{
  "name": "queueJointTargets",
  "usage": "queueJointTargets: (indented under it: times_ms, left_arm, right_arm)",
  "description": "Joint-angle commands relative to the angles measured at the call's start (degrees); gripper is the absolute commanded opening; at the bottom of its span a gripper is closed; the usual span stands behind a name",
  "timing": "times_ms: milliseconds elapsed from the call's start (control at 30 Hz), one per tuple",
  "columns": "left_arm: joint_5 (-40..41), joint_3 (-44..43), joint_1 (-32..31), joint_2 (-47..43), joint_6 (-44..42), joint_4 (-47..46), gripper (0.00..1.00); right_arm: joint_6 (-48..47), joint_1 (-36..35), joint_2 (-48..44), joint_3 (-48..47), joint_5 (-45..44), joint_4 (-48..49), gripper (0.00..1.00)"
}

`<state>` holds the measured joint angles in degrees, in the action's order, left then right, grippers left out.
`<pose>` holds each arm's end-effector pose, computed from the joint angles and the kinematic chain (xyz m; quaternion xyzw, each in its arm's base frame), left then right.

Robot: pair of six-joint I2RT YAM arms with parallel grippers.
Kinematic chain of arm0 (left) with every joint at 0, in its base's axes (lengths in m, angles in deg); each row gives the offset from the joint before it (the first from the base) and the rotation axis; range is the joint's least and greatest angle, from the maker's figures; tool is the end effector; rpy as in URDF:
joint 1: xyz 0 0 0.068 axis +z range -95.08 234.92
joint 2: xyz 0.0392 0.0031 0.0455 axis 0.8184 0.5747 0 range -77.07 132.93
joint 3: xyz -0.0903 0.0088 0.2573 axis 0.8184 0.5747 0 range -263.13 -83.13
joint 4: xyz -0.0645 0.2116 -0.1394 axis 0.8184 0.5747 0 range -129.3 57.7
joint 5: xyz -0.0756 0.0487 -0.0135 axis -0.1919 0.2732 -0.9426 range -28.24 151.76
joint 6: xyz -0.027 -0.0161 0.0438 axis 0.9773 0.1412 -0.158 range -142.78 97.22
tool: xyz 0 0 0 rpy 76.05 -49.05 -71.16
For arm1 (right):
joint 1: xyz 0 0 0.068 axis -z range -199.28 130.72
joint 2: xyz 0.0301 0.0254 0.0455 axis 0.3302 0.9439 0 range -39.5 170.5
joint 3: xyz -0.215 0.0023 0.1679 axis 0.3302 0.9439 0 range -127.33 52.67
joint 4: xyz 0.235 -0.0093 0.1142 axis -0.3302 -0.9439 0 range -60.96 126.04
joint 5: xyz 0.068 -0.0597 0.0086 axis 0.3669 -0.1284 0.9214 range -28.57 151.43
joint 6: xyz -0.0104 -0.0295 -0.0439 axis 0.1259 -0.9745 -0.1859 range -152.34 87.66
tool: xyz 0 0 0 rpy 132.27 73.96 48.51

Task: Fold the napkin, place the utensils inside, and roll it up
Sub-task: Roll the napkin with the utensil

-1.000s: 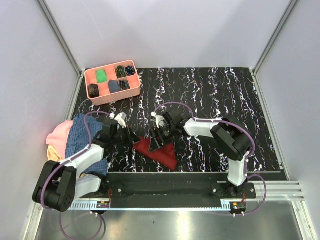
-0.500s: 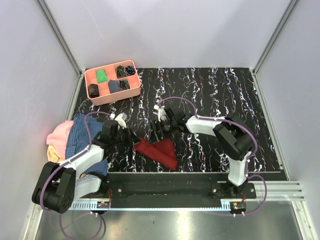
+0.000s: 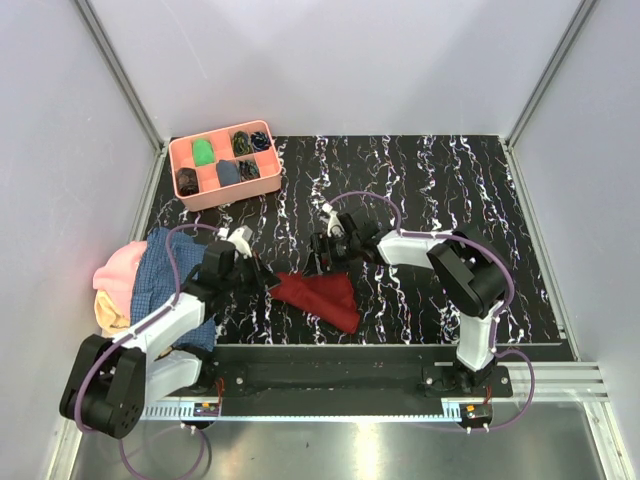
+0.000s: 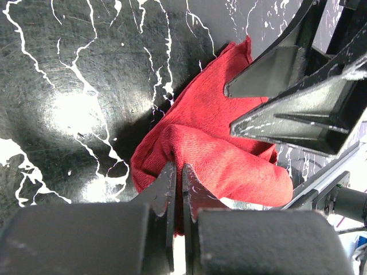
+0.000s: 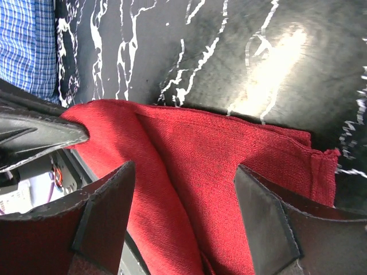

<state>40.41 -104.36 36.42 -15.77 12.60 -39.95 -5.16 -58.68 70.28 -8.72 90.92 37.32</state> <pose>0.1875 -0.0765 0.1652 -0.0521 0.8905 -0.3394 0.2984 0.2890 0.2600 0.1417 -0.1883 0.8851 0.3922 0.1655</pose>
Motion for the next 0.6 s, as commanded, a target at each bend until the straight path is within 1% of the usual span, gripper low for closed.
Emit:
queueJointTargets:
  times_ms: [0, 100, 200, 300, 367, 433, 567]
  left_arm:
    - [1.9, 0.2, -0.1, -2.1, -0.5, 0.5, 0.0]
    - [3.1, 0.5, -0.1, -2.1, -0.3, 2.5, 0.0]
    - [4.2, 0.8, -0.1, -1.5, 0.4, 1.9, 0.0]
    - [4.7, 0.0, -0.1, 0.7, 0.5, 1.0, 0.0]
    - [5.7, -1.9, -0.1, 3.6, 0.4, 1.4, 0.0]
    - [6.7, -3.8, 0.0, 6.8, 0.5, 3.5, 0.0]
    - [6.6, -5.0, 0.0, 9.8, 2.1, 5.6, 0.0]
  right_arm:
    - [-0.8, 2.3, 0.8, 3.2, -11.7, -5.9, 0.79]
    - [-0.9, 2.6, 1.2, 2.9, -12.2, -6.6, 0.79]
    - [-1.3, 2.6, 2.2, 2.1, -11.1, -6.9, 0.79]
    - [-2.3, 2.6, 1.8, 1.7, -9.6, -6.7, 0.79]
    - [-3.7, 2.7, 0.8, 1.4, -9.0, -6.6, 0.79]
    - [-5.5, 2.7, -2.0, 1.1, -8.7, -6.6, 0.79]
    - [-9.1, 2.6, -8.7, 0.7, -7.3, -6.8, 0.8]
